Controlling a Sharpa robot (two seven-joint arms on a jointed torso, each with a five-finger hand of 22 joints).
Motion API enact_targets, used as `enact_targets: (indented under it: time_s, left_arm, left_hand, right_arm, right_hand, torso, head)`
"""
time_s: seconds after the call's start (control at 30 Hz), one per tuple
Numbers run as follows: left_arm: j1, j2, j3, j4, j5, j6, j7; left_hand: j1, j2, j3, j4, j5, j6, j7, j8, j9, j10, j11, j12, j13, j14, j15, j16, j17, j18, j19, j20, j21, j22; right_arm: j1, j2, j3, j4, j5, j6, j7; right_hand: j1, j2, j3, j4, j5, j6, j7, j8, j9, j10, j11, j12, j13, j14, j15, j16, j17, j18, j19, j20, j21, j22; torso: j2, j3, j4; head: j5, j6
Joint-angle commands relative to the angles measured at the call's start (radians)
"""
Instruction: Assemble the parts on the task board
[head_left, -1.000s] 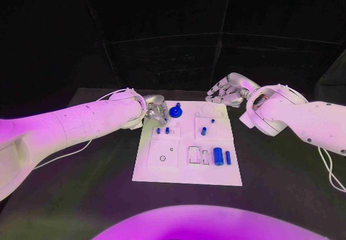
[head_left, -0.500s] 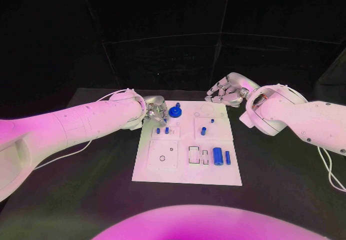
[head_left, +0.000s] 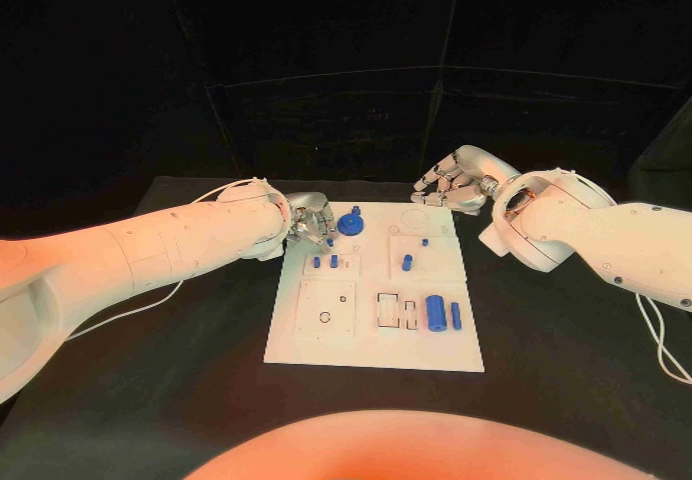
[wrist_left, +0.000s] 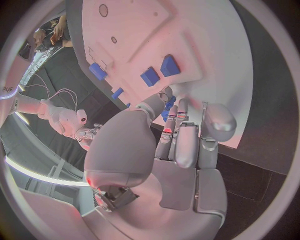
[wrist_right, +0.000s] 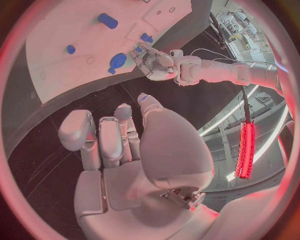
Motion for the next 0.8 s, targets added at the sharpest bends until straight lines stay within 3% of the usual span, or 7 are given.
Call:
enact_targets:
  time_s: [0.03, 0.2, 0.27, 0.43, 0.57, 0.67, 0.8]
  left_arm:
    - [0.001, -0.006, 0.0, -0.001, 0.002, -0.009, -0.005]
    - [0.002, -0.03, 0.001, 0.005, 0.015, -0.039, -0.002]
    - [0.002, -0.04, 0.001, 0.01, 0.021, -0.051, 0.001]
    - [0.006, -0.081, 0.003, 0.033, 0.081, -0.103, 0.038]
    - [0.01, -0.126, 0.004, 0.065, 0.257, -0.172, 0.124]
    - [0.012, -0.153, 0.004, 0.092, 0.482, -0.248, 0.235]
    - [0.011, -0.177, 0.003, 0.135, 0.775, -0.27, 0.37]
  left_hand:
    - [0.0, -0.012, -0.01, 0.001, -0.002, -0.012, 0.0, -0.009, 0.002, -0.024, 0.005, -0.014, -0.001, 0.014, 0.011, -0.007, -0.004, -0.001, -0.012, 0.001, -0.016, -0.011]
    - [0.008, -0.014, -0.027, -0.006, -0.002, -0.041, -0.009, -0.029, 0.001, -0.083, 0.017, -0.038, -0.001, 0.012, 0.021, -0.01, -0.012, 0.01, -0.031, 0.008, -0.075, -0.057]
    - [0.011, -0.012, -0.032, -0.008, -0.002, -0.053, -0.016, -0.036, 0.001, -0.1, 0.02, -0.043, -0.001, 0.013, 0.023, -0.009, -0.013, 0.013, -0.036, 0.01, -0.092, -0.071]
    - [0.021, -0.005, -0.043, -0.011, -0.002, -0.062, -0.013, -0.045, 0.004, -0.121, 0.025, -0.043, 0.002, 0.013, 0.027, -0.009, -0.015, 0.019, -0.041, 0.014, -0.119, -0.094]
    - [0.015, 0.019, -0.042, -0.002, -0.001, 0.013, 0.021, -0.009, 0.017, -0.067, 0.02, -0.006, 0.013, 0.015, 0.023, -0.007, -0.014, 0.021, -0.038, 0.014, -0.125, -0.1]
    - [-0.012, 0.046, -0.04, 0.023, -0.001, 0.044, 0.023, 0.004, 0.019, -0.018, 0.016, 0.025, 0.02, 0.007, 0.023, -0.014, -0.029, 0.026, -0.05, 0.014, -0.158, -0.126]
    - [-0.024, 0.056, -0.036, 0.037, 0.0, 0.049, 0.021, 0.001, 0.011, -0.02, 0.015, 0.041, 0.017, -0.079, 0.024, -0.125, -0.23, 0.06, -0.145, 0.015, -0.363, -0.28]
  right_arm:
    - [0.002, -0.001, 0.001, -0.005, -0.002, 0.019, -0.008]
    - [0.002, -0.001, 0.001, -0.028, -0.041, 0.078, -0.029]
    - [0.002, -0.001, 0.001, -0.037, -0.062, 0.097, -0.032]
    - [0.001, -0.001, 0.0, -0.062, -0.156, 0.149, -0.025]
    - [-0.003, -0.001, 0.0, -0.084, -0.287, 0.174, -0.005]
    - [-0.012, 0.0, 0.0, -0.097, -0.374, 0.17, 0.009]
    - [-0.029, 0.005, 0.0, -0.111, -0.454, 0.158, 0.026]
  right_hand:
    - [0.005, 0.004, -0.004, 0.007, 0.007, -0.006, -0.001, 0.003, 0.0, -0.039, 0.002, -0.045, -0.044, 0.026, -0.007, -0.009, -0.003, 0.021, -0.005, -0.004, -0.016, -0.019]
    - [0.036, 0.002, -0.001, 0.019, -0.013, -0.03, 0.014, 0.002, -0.001, -0.216, 0.022, -0.276, -0.228, -0.025, 0.009, -0.125, -0.113, 0.051, -0.086, 0.007, -0.149, -0.204]
    - [0.056, 0.001, 0.002, 0.024, -0.029, -0.04, 0.032, 0.012, 0.0, -0.199, 0.031, -0.376, -0.332, -0.038, 0.026, -0.155, -0.139, 0.056, -0.101, 0.02, -0.176, -0.23]
    - [0.115, -0.007, 0.014, 0.0, -0.071, -0.025, 0.023, 0.037, 0.004, -0.198, 0.034, -0.496, -0.456, -0.029, 0.021, -0.16, -0.147, 0.055, -0.085, 0.02, -0.17, -0.22]
    - [0.182, -0.006, 0.046, -0.028, -0.132, 0.021, 0.001, 0.054, 0.003, -0.118, 0.02, -0.588, -0.576, -0.005, 0.009, -0.138, -0.126, 0.047, -0.056, 0.012, -0.139, -0.175]
    - [0.199, -0.012, 0.06, -0.037, -0.144, 0.032, -0.004, 0.047, 0.0, -0.097, 0.016, -0.615, -0.614, 0.003, 0.007, -0.132, -0.121, 0.045, -0.049, 0.01, -0.132, -0.166]
    - [0.204, -0.019, 0.067, -0.041, -0.148, 0.031, -0.008, 0.039, -0.002, -0.091, 0.015, -0.633, -0.638, 0.009, 0.007, -0.126, -0.114, 0.043, -0.043, 0.009, -0.126, -0.158]
  torso:
    - [0.0, 0.0, 0.0004]
    - [0.0, 0.0, 0.0013]
    - [0.0, -0.0004, 0.0015]
    - [-0.001, -0.001, 0.0011]
    - [-0.001, 0.0, -0.0003]
    - [-0.001, 0.0006, 0.0017]
    - [0.0, -0.0002, 0.0031]
  head:
    - [-0.001, 0.0]
    - [-0.002, 0.002]
    - [-0.001, 0.002]
    - [-0.001, 0.004]
    - [-0.002, 0.007]
    - [-0.015, 0.008]
    - [-0.043, 0.017]
